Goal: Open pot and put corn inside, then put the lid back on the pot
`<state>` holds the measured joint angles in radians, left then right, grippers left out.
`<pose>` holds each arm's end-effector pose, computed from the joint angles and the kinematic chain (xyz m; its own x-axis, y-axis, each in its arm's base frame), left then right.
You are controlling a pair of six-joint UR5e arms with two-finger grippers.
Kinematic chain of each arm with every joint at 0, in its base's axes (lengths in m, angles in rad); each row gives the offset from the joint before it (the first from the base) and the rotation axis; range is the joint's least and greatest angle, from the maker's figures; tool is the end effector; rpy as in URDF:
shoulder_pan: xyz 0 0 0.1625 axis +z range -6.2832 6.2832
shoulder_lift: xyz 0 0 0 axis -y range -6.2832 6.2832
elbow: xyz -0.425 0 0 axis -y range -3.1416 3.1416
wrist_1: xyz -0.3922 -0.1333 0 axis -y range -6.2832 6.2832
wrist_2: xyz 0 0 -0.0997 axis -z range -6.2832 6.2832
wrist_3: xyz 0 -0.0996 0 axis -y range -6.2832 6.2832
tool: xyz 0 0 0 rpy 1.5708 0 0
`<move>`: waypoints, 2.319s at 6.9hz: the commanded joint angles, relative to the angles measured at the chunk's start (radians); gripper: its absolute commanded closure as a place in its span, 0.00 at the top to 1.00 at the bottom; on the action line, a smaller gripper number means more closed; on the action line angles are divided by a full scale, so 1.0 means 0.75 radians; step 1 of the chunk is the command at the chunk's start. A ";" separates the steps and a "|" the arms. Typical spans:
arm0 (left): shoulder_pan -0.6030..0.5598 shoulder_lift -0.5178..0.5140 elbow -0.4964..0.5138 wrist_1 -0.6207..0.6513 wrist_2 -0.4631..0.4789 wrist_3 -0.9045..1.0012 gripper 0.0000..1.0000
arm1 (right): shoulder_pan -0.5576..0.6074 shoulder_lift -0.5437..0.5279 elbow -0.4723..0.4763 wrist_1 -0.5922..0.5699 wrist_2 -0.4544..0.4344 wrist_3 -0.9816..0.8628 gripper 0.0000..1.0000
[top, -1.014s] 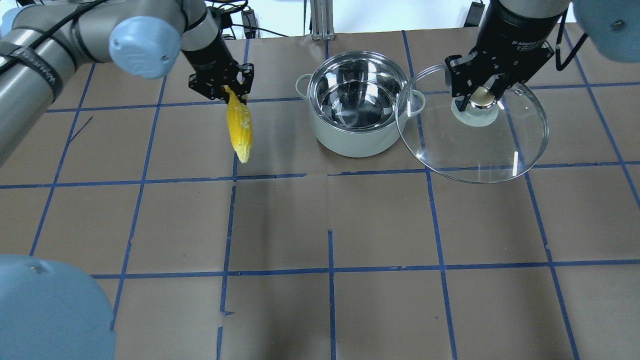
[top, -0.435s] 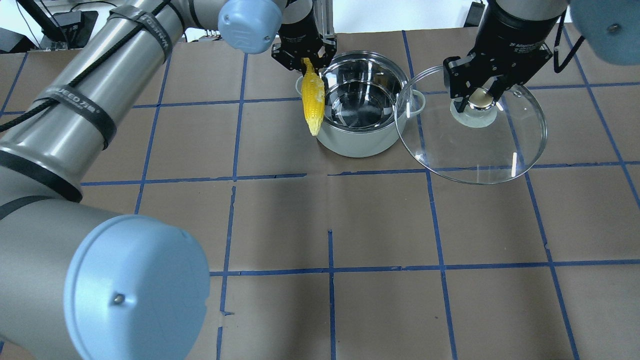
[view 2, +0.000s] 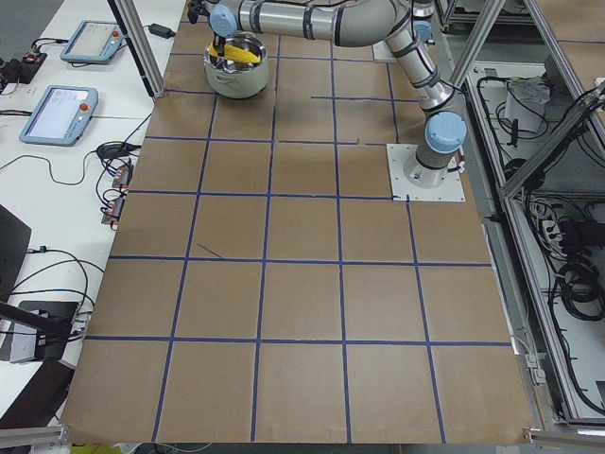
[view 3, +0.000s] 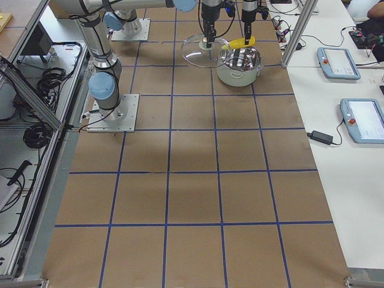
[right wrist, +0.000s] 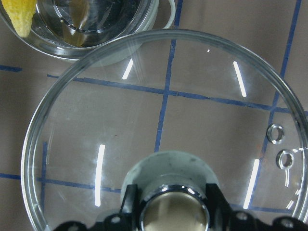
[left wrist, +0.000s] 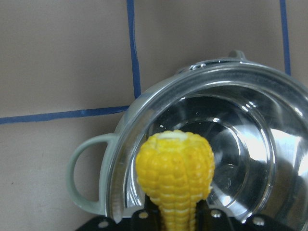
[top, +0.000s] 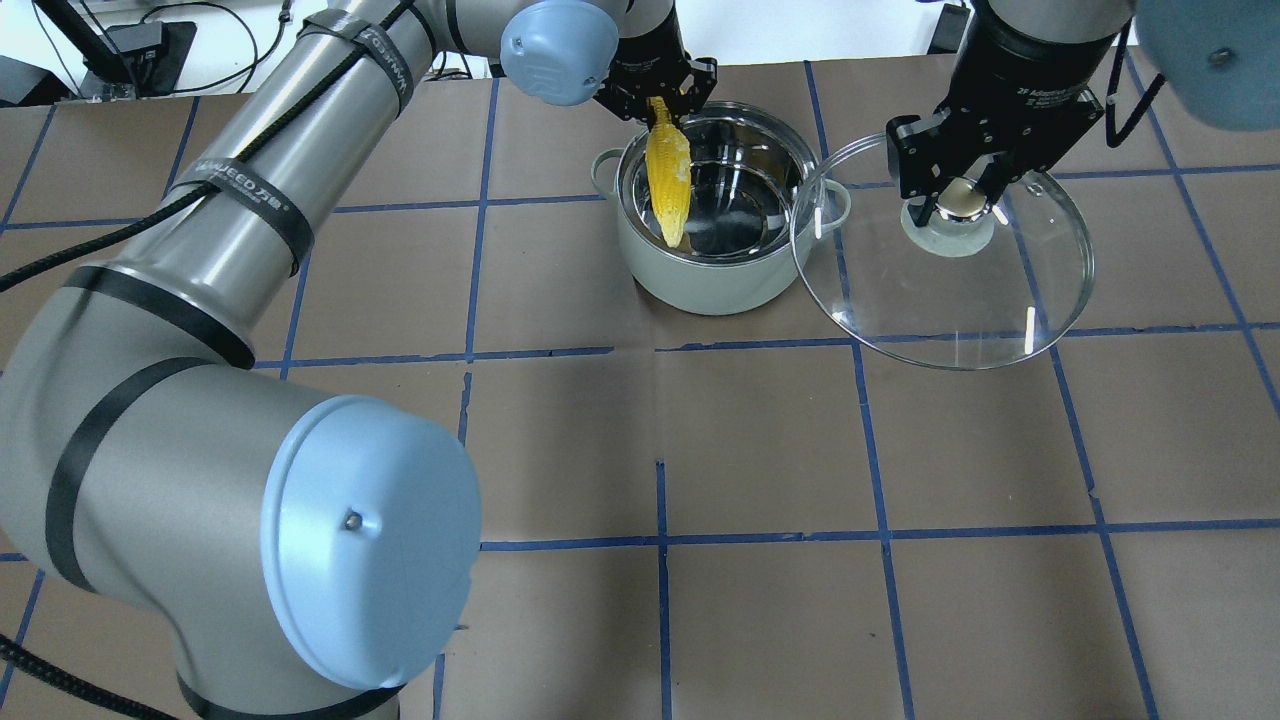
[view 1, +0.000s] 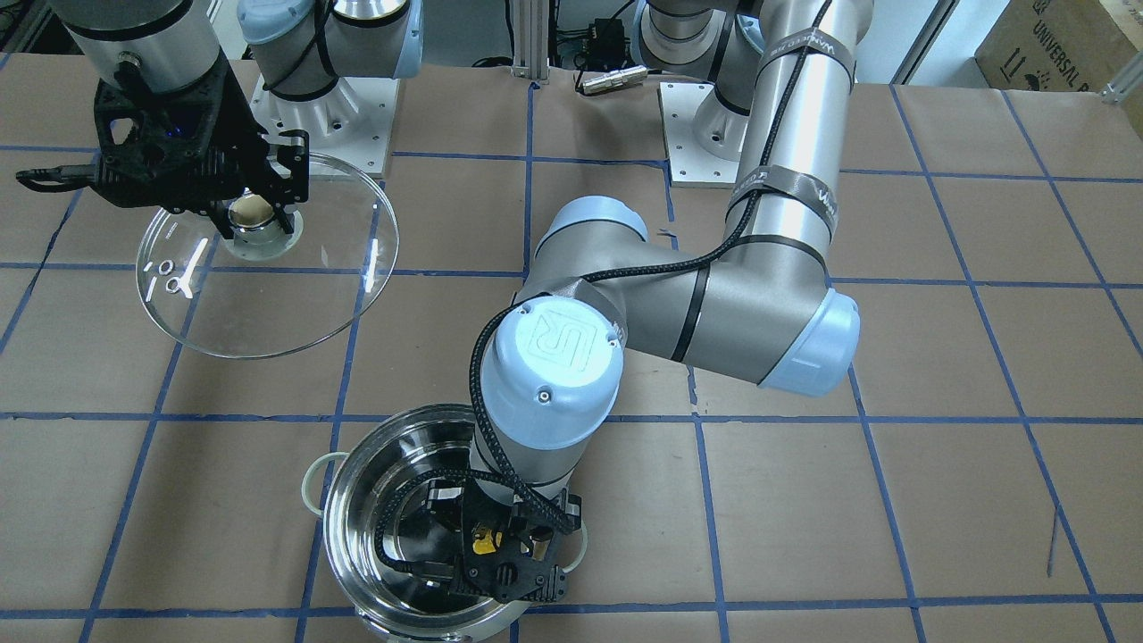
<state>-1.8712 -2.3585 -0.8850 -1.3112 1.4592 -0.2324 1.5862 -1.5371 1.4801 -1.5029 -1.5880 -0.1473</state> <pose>-0.3762 -0.7266 0.3403 -0.9860 0.0851 0.1432 0.0669 0.9896 -0.1275 0.1393 -0.5024 0.5089 -0.9866 -0.1622 0.0154 -0.1620 0.9867 0.0133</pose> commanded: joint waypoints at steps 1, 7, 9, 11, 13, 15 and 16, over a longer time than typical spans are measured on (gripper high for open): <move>-0.011 -0.034 0.051 -0.011 0.000 -0.003 1.00 | 0.000 0.004 0.000 -0.001 0.003 0.000 0.09; 0.254 0.296 -0.267 -0.219 0.010 0.350 1.00 | 0.000 0.008 -0.002 -0.011 0.011 0.000 0.09; 0.404 0.640 -0.681 -0.203 0.105 0.489 1.00 | 0.000 0.012 -0.004 -0.013 0.011 0.000 0.09; 0.433 0.815 -0.765 -0.258 0.157 0.476 1.00 | 0.030 0.045 -0.006 -0.059 0.013 0.012 0.09; 0.413 0.862 -0.665 -0.423 0.159 0.480 1.00 | 0.179 0.214 -0.069 -0.233 0.003 0.183 0.09; 0.411 0.860 -0.655 -0.456 0.224 0.470 1.00 | 0.288 0.528 -0.337 -0.258 -0.004 0.310 0.09; 0.405 0.878 -0.655 -0.473 0.277 0.473 1.00 | 0.311 0.674 -0.503 -0.240 -0.008 0.327 0.09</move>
<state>-1.5616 -1.7109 -1.3778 -1.6461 1.6217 0.1231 1.7876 -1.1700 1.2460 -1.6882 -1.5893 0.0666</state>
